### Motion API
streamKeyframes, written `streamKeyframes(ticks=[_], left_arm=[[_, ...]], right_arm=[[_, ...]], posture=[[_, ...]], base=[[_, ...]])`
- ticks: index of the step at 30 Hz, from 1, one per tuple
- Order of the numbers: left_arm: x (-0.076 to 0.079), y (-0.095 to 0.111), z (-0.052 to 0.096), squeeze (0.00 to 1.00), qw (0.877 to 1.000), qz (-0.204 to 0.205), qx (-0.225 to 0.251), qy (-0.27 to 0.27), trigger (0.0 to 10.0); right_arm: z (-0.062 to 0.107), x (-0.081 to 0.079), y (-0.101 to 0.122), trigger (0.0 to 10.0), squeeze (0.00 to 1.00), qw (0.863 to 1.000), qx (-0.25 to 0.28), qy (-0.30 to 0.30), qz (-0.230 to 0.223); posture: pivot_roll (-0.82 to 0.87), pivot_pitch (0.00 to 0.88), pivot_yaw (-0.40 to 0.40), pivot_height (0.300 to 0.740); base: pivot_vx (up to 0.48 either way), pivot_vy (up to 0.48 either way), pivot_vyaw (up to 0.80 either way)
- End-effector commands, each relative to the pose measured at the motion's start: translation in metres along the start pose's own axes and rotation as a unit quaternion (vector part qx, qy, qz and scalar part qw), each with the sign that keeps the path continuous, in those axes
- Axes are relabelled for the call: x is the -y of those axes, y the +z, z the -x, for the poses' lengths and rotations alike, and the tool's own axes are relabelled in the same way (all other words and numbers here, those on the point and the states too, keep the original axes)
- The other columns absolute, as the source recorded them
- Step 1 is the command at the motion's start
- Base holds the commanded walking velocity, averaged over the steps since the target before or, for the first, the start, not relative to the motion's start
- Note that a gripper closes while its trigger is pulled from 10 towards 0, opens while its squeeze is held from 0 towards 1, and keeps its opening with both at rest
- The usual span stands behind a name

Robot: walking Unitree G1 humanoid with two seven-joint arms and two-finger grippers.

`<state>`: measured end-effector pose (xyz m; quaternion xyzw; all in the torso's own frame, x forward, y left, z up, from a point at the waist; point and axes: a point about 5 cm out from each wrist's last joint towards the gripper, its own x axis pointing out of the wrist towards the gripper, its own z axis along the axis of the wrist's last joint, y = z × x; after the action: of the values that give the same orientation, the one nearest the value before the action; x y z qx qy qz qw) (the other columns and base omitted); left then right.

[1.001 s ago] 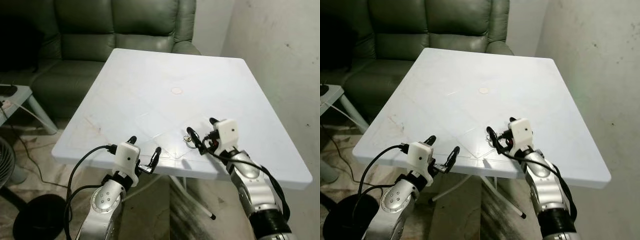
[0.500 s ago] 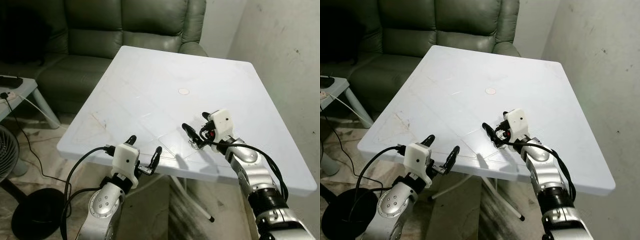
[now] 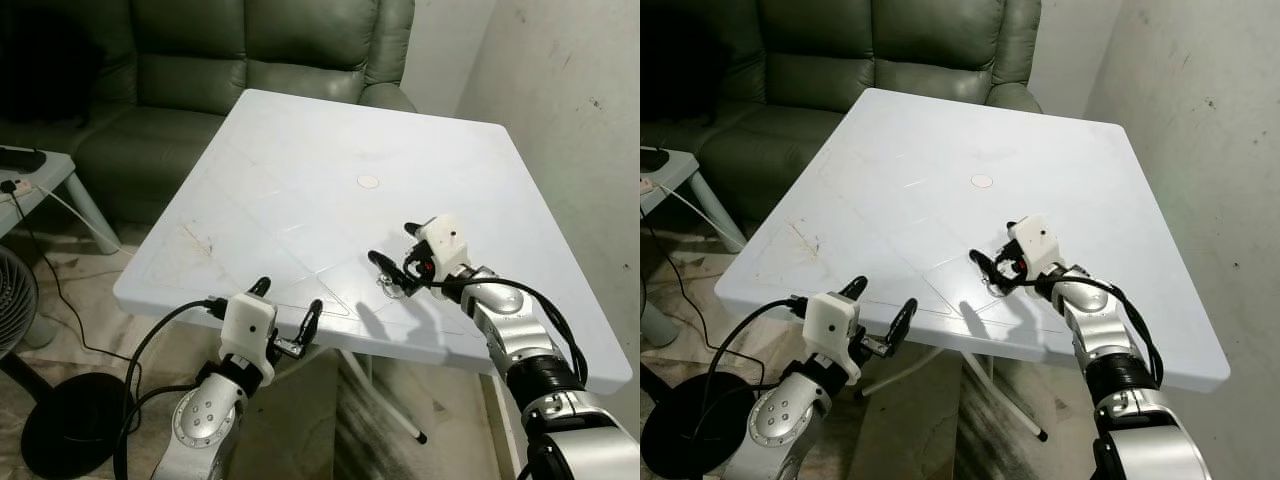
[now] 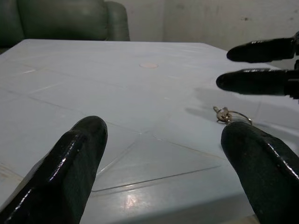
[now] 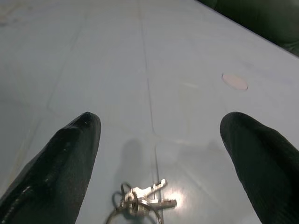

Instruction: Hang keys on a hook

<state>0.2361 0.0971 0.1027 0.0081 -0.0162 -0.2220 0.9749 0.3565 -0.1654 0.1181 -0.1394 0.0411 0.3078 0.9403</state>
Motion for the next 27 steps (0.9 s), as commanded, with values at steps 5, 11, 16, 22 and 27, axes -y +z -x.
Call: streamKeyframes(ticks=[5, 11, 16, 22, 27], left_arm=[[0.006, 0.005, 0.006, 0.0, 1.0, -0.001, 0.0, -0.001, 10.0], [0.007, 0.006, 0.01, 0.0, 1.0, 0.001, -0.005, 0.0, 10.0], [0.009, 0.007, 0.013, 0.0, 1.0, 0.005, -0.009, 0.001, 10.0], [0.011, 0.008, 0.018, 0.0, 1.0, 0.01, -0.017, 0.0, 10.0], [0.011, 0.007, 0.022, 0.0, 1.0, 0.009, -0.024, 0.001, 10.0]], right_arm=[[-0.001, 0.002, 0.002, 10.0, 0.0, 1.0, -0.004, 0.02, 0.019], [-0.001, -0.002, -0.001, 9.8, 0.0, 0.999, -0.007, 0.03, 0.02], [-0.003, -0.004, -0.003, 10.0, 0.0, 0.999, -0.007, 0.033, 0.015], [-0.006, -0.008, -0.002, 10.0, 0.0, 0.999, -0.005, 0.041, 0.009], [-0.01, -0.011, 0.0, 8.1, 0.0, 0.999, -0.003, 0.046, 0.008]], posture=[[0.08, 0.062, -0.089, 0.74], [0.08, 0.088, -0.09, 0.74], [0.08, 0.106, -0.09, 0.74], [0.08, 0.144, -0.089, 0.74], [0.09, 0.172, -0.089, 0.74]], base=[[0.0, 0.0, 0.0], [0.0, 0.0, 0.0], [0.0, 0.0, 0.0], [0.0, 0.0, 0.0], [0.0, 0.0, 0.0]])
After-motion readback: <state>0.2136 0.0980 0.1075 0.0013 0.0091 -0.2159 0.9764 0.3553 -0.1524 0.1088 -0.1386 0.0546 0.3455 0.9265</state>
